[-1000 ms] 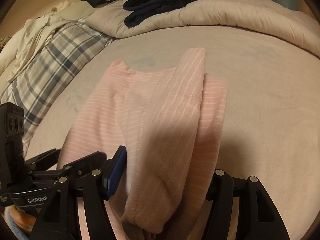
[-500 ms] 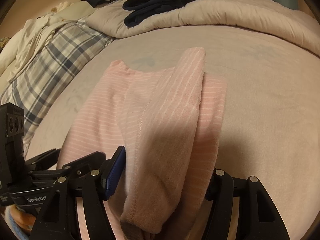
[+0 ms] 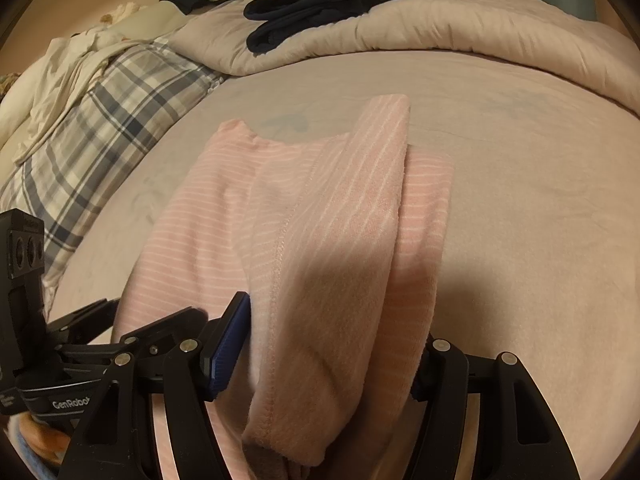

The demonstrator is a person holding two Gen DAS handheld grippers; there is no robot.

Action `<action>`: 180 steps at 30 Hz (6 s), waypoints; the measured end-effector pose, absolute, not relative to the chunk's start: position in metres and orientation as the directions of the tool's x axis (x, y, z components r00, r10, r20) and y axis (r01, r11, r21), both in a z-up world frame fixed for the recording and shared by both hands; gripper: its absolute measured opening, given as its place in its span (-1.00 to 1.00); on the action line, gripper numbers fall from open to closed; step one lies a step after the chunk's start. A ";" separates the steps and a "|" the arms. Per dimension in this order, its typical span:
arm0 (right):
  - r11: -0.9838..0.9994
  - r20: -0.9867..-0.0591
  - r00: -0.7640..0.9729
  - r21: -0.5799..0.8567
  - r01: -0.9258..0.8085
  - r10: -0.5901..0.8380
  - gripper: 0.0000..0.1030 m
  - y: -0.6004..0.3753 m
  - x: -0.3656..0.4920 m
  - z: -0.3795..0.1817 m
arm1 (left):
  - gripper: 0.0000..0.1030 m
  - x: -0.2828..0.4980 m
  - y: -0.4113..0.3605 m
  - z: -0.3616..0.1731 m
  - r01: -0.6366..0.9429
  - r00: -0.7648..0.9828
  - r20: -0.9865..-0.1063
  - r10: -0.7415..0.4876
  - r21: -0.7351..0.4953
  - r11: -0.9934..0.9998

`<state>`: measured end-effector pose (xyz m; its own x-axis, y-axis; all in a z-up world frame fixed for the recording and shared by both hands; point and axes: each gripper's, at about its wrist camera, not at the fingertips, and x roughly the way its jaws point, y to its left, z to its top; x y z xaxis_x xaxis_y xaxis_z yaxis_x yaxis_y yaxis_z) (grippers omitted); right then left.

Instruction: Fold small clothes

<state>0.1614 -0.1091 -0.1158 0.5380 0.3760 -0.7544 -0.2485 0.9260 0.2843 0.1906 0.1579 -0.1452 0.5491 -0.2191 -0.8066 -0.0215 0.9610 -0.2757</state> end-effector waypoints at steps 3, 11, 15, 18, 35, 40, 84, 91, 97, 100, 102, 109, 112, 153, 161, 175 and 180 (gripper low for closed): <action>0.927 -0.755 0.537 0.286 -0.245 0.375 0.28 -0.110 0.161 -0.116 | 0.60 0.190 0.159 -0.145 -0.021 0.548 -0.807 -0.219 -0.275 0.961; 0.929 -0.760 0.535 0.282 -0.240 0.369 0.32 -0.110 0.161 -0.116 | 0.62 0.190 0.159 -0.145 -0.022 0.548 -0.807 -0.219 -0.275 0.961; 0.929 -0.761 0.533 0.282 -0.240 0.368 0.33 -0.111 0.161 -0.116 | 0.63 0.189 0.160 -0.146 -0.021 0.547 -0.808 -0.218 -0.273 0.962; 0.929 -0.761 0.534 0.282 -0.239 0.368 0.34 -0.111 0.161 -0.116 | 0.63 0.189 0.161 -0.146 -0.020 0.546 -0.809 -0.217 -0.271 0.962; 0.927 -0.754 0.541 0.298 -0.226 0.374 0.34 -0.114 0.161 -0.116 | 0.66 0.188 0.163 -0.147 -0.019 0.547 -0.809 -0.215 -0.269 0.963; 0.927 -0.752 0.541 0.305 -0.220 0.376 0.34 -0.115 0.161 -0.115 | 0.67 0.185 0.164 -0.147 -0.019 0.547 -0.809 -0.215 -0.269 0.963; 0.920 -0.741 0.550 0.354 -0.165 0.384 0.34 -0.126 0.151 -0.117 | 0.75 0.171 0.165 -0.148 -0.023 0.541 -0.817 -0.201 -0.253 0.967; 0.920 -0.743 0.547 0.354 -0.169 0.386 0.34 -0.128 0.150 -0.117 | 0.76 0.169 0.164 -0.148 -0.022 0.536 -0.821 -0.196 -0.245 0.969; 0.921 -0.745 0.546 0.352 -0.166 0.383 0.34 -0.129 0.147 -0.117 | 0.76 0.169 0.164 -0.147 -0.021 0.531 -0.825 -0.192 -0.239 0.971; 0.922 -0.747 0.545 0.350 -0.165 0.382 0.34 -0.130 0.145 -0.117 | 0.76 0.169 0.164 -0.147 -0.020 0.528 -0.828 -0.190 -0.236 0.972; 0.923 -0.749 0.544 0.347 -0.166 0.379 0.34 -0.130 0.145 -0.116 | 0.76 0.169 0.165 -0.147 -0.018 0.526 -0.829 -0.189 -0.234 0.972; 0.926 -0.756 0.539 0.339 -0.164 0.372 0.34 -0.132 0.143 -0.115 | 0.77 0.171 0.164 -0.146 -0.018 0.522 -0.833 -0.184 -0.227 0.974; 0.927 -0.757 0.538 0.337 -0.164 0.370 0.35 -0.133 0.143 -0.114 | 0.77 0.171 0.164 -0.146 -0.017 0.520 -0.835 -0.182 -0.223 0.975; 0.925 -0.753 0.541 0.345 -0.159 0.374 0.36 -0.149 0.132 -0.114 | 0.78 0.164 0.163 -0.147 -0.020 0.510 -0.846 -0.156 -0.192 0.981; 0.928 -0.731 0.574 0.314 -0.198 0.370 0.36 -0.147 0.123 -0.107 | 0.78 0.161 0.162 -0.147 -0.024 0.510 -0.848 -0.147 -0.185 0.982; 0.941 -0.761 0.555 0.281 -0.187 0.337 0.36 -0.148 0.121 -0.116 | 0.79 0.157 0.160 -0.147 -0.015 0.510 -0.849 -0.137 -0.168 0.986; 0.937 -0.756 0.554 0.305 -0.173 0.348 0.36 -0.153 0.120 -0.118 | 0.79 0.152 0.162 -0.147 -0.021 0.512 -0.849 -0.134 -0.168 0.986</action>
<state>0.1200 -0.1534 -0.1181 0.5544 0.3482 -0.7559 -0.1729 0.9366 0.3047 0.1524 0.1617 -0.1467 0.5115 -0.1337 -0.8488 -0.0211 0.9856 -0.1679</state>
